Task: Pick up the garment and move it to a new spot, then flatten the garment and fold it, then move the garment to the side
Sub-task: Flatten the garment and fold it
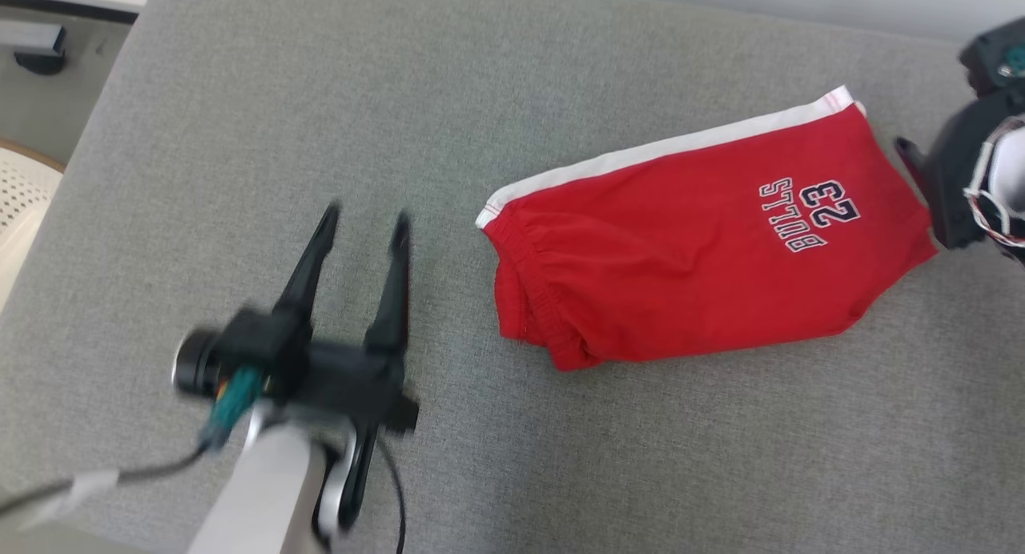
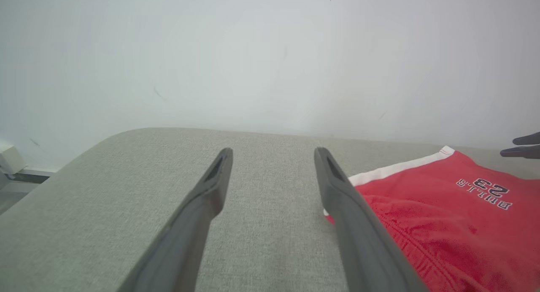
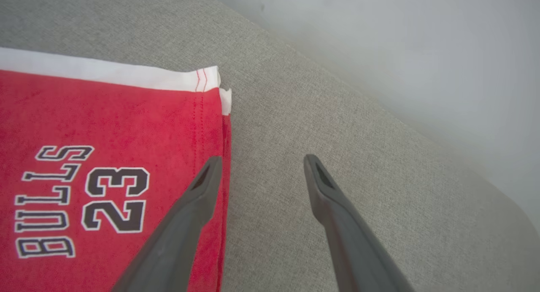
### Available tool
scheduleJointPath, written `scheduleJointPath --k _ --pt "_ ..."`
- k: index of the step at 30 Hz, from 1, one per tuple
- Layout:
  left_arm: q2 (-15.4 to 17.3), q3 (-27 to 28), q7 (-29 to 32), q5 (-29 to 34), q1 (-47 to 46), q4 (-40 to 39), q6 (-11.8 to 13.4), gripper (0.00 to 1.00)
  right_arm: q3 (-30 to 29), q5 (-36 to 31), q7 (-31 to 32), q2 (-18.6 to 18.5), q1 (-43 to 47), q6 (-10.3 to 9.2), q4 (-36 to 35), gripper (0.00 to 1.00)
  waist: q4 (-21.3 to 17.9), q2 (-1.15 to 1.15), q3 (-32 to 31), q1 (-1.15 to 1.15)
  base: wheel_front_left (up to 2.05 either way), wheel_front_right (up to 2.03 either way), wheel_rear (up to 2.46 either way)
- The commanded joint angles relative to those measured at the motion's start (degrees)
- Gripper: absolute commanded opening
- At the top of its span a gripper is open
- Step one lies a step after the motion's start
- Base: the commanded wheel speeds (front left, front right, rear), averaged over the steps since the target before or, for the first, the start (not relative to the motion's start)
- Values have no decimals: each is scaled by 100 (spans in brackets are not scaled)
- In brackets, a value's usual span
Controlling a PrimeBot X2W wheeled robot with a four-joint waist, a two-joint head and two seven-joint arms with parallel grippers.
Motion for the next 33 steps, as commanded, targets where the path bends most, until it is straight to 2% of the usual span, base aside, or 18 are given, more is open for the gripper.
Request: scheduleJointPath --k 1,6,11,18,27,28,29,31,33 --pt "26 28 -8 23 161 -39 20 100 -19 26 23 -12 104 -17 12 100 -42 0 -114 1 0 0 0" --pt "2 383 -10 317 1042 -929 69 100 -462 26 176 112 377 -17 223 100 52 0 -140 1 0 0 0" --pt "-171 710 -11 456 1597 -1562 -149 100 -862 -159 75 256 590 -17 475 100 206 0 -98 1 0 0 0" --pt "-350 912 -10 651 1850 -1579 -397 100 -1326 -437 -80 572 779 -16 936 100 354 0 -26 1 0 0 0" --pt "-462 973 -11 673 1765 -1396 -589 100 -1309 -743 432 891 1019 5 1167 100 350 0 11 1 0 0 0" --pt "-466 980 -11 662 1761 -1385 -601 100 -1289 -759 508 894 1061 5 1150 79 343 0 11 1 0 0 0" --pt "-469 986 -11 659 1755 -1376 -619 100 -1274 -761 551 886 1096 5 1122 47 336 0 14 1 0 0 0" --pt "-478 980 -11 641 1741 -1351 -637 100 -1247 -807 587 841 1168 5 1048 0 328 0 21 1 0 0 0" --pt "-480 981 -11 638 1730 -1333 -652 100 -1262 -841 556 783 1242 -3 1014 0 323 0 25 1 0 0 0"
